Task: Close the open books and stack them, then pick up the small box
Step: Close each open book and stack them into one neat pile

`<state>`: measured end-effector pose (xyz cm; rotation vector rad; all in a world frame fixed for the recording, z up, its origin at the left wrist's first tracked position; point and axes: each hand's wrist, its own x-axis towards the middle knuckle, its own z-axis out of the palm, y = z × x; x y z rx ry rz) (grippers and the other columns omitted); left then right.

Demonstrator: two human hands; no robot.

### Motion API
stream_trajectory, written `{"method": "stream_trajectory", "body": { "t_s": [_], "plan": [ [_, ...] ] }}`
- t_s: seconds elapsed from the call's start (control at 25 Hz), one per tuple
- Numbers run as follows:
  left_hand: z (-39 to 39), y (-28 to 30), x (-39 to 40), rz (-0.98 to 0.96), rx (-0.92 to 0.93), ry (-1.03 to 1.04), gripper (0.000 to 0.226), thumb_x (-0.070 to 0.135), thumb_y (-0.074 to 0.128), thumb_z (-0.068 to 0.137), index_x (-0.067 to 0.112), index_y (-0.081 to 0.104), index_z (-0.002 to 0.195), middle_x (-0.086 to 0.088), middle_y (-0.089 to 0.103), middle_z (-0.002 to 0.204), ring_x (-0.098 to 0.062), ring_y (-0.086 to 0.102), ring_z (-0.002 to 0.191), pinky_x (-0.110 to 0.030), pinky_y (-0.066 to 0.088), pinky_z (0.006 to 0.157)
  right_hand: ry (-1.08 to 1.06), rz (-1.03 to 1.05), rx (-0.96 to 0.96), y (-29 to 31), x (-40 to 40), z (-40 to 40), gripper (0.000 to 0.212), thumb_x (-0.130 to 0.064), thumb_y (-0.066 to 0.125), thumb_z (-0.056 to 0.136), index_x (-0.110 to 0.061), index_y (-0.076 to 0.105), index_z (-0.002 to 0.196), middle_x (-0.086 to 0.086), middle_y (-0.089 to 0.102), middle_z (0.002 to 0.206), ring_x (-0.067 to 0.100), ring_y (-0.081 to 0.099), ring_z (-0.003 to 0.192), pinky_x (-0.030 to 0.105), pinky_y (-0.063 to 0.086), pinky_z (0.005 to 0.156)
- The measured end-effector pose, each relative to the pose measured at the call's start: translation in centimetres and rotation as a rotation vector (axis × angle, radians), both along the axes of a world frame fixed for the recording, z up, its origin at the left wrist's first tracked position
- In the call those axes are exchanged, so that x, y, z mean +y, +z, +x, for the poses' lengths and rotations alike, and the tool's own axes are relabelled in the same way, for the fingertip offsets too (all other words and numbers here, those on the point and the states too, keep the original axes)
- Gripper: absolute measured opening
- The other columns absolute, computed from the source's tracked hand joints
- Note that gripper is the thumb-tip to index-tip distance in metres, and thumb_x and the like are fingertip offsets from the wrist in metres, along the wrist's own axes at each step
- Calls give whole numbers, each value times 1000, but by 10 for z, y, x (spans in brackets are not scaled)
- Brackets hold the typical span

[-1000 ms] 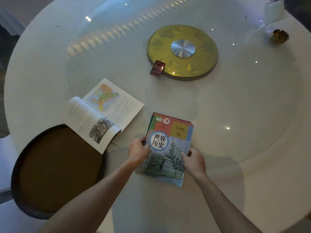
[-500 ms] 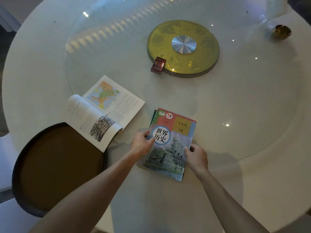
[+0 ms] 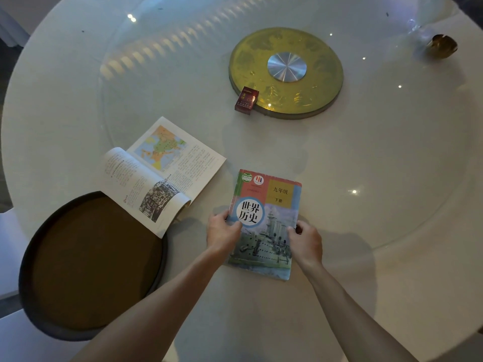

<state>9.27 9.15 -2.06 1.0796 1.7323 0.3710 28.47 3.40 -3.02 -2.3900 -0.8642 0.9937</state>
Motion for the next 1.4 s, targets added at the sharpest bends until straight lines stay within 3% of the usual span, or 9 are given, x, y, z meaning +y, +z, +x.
{"method": "stream_trajectory", "body": {
  "t_s": [0.2,0.4,0.52,0.64,0.8,1.0,1.08,1.2,1.4],
  "plan": [
    [1,4,19,-112,-123,88,20,14,70,85,19,76,103,3,79,94,-16,74,92,-43,64,81,-26,-22,18,5,9,4,24,-15,58,91,-3,55,71,8,56,68,23,46,60,34,33,55],
    [5,8,35,-96,-229,41,28,12,74,85,11,72,114,-4,77,105,-17,72,98,-26,59,73,-69,-38,31,15,36,10,28,-18,58,91,-15,50,64,1,53,60,21,45,51,32,33,52],
    [-3,10,30,-93,-255,93,40,21,72,90,5,64,127,-6,72,113,-19,68,101,-32,57,85,-8,-99,-34,20,40,4,20,-27,60,92,-10,69,94,13,72,95,31,67,80,41,54,70],
    [-28,9,23,-108,-263,395,56,34,71,92,4,57,138,-7,66,116,-25,64,110,-42,53,102,151,-12,-257,32,55,-22,55,-30,66,94,-7,55,143,20,56,135,38,55,125,48,49,102],
    [-71,14,25,-214,-576,963,32,38,73,90,9,66,101,-8,70,101,-22,69,95,-39,59,88,562,215,-164,52,95,-93,55,-17,64,97,-3,51,149,16,56,141,31,52,133,39,43,111],
    [-109,19,28,-233,-915,1366,28,24,72,93,8,64,115,-9,71,98,-21,69,84,-30,56,67,910,33,-146,43,165,-150,61,-22,54,103,-7,38,160,11,35,169,28,32,155,40,27,125],
    [-122,24,29,-176,-910,1410,18,12,68,96,7,64,112,-10,71,95,-20,68,79,-31,56,68,981,-51,-206,32,180,-158,60,-26,52,104,-11,37,161,11,27,173,30,24,159,44,23,128],
    [-147,28,22,-18,-722,1312,2,12,67,96,11,66,98,-6,72,98,-18,67,83,-30,56,76,860,-90,-234,20,179,-169,56,-33,55,103,-5,47,151,22,43,157,39,38,147,45,34,120],
    [-177,39,14,188,-266,819,8,21,70,93,15,73,98,3,75,94,-13,69,90,-20,49,74,462,-139,11,12,159,-191,59,-28,65,98,-5,45,149,17,54,146,36,58,128,44,49,106]
  ]
}}
